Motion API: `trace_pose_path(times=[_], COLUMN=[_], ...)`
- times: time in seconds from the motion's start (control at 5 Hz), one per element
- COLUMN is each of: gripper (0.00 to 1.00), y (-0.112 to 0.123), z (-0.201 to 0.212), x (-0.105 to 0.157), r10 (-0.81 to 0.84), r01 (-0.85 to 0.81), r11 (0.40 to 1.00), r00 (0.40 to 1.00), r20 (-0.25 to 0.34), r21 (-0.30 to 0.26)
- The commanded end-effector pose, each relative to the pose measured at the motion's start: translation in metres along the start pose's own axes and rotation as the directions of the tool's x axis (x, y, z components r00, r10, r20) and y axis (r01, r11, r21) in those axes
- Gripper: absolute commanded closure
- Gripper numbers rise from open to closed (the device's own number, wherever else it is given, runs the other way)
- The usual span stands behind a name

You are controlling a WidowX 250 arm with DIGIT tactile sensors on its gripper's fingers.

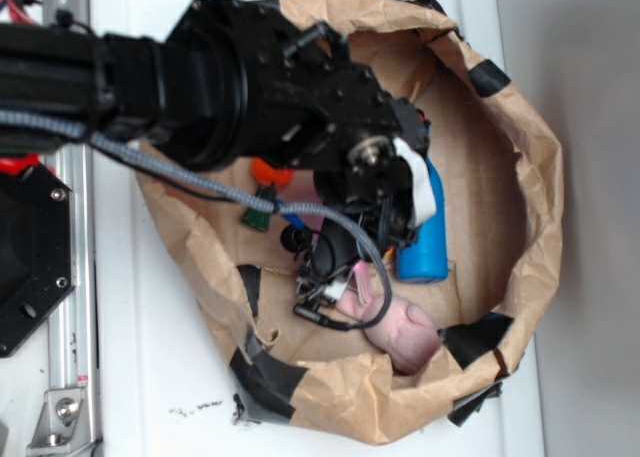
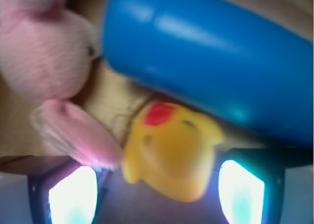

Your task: Grab the yellow duck.

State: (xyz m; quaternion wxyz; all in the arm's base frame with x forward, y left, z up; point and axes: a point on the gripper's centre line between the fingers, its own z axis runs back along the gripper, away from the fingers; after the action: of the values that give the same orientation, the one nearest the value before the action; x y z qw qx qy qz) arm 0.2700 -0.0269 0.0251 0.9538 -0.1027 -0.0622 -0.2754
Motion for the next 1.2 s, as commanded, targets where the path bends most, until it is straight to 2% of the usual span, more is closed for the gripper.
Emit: trace_pose_path(times=[0.0,0.2,0.4,0.6,1.0], gripper=[0.00,0.00,0.37,1.00,1.00], y=[-0.018,-0.013,-0.007,-0.005,-0.005], z=[-0.007,-0.011,-0.012,-0.007,0.018], x=[0.019,0.022,0.025,0.019,-0.013], r10=[-0.066,-0.062,-0.049,-0.039,0.004], r01=[0.065,0.061,0.048,0.037,-0.006], r11=[0.997,0.997,0.998,0.999,0.997], r00=[0.998,0.998,0.998,0.998,1.000], r20=[0.024,0.026,0.038,0.046,0.024], r21=[0.034,0.047,0.039,0.039,0.075])
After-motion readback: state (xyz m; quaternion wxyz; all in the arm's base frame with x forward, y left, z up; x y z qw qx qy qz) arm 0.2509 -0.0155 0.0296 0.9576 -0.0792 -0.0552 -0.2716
